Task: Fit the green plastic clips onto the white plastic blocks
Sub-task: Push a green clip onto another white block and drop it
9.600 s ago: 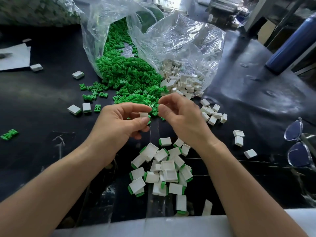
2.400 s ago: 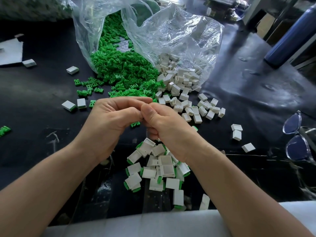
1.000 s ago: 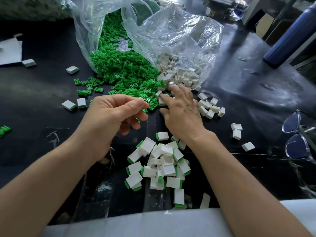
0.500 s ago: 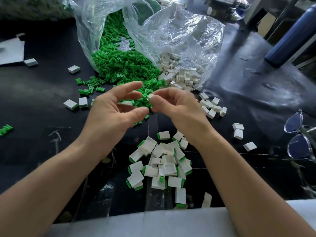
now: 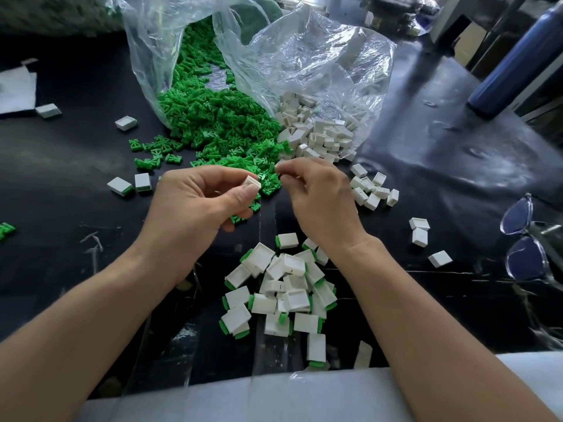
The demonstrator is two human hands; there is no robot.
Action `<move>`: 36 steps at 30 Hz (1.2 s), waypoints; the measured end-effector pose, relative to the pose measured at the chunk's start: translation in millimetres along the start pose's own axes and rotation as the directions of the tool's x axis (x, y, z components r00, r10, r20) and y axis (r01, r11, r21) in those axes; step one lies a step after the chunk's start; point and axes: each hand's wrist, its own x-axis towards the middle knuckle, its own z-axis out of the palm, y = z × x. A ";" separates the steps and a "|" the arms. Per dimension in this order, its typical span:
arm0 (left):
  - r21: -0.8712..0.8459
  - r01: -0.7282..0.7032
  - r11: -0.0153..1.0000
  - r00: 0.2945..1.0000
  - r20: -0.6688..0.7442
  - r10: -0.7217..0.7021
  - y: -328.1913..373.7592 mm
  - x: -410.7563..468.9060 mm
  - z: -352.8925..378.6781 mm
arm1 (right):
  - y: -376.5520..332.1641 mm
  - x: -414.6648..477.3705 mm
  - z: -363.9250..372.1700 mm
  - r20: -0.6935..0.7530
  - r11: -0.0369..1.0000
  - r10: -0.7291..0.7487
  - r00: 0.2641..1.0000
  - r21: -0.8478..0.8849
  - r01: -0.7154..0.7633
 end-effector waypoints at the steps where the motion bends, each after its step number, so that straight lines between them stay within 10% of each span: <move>1: -0.004 0.004 1.000 1.000 0.000 -0.004 0.1 -0.1 0.1 | 1.4 0.9 1.7 0.013 0.997 -0.036 0.999 -0.064 0.037; 27: -0.012 0.028 1.000 0.999 0.023 -0.028 -1.9 0.2 -1.1 | 5.3 4.1 0.3 0.230 0.910 0.040 0.972 -0.411 0.059; 33: -0.016 0.021 1.000 0.999 0.046 -0.020 -2.2 0.4 -0.1 | 8.4 4.1 -2.6 0.168 0.965 0.027 0.985 -0.261 0.018; 36: -0.022 0.023 0.999 0.999 0.040 -0.022 -1.3 0.9 -0.3 | 4.0 3.7 -8.8 0.097 0.993 0.075 0.993 0.083 -0.083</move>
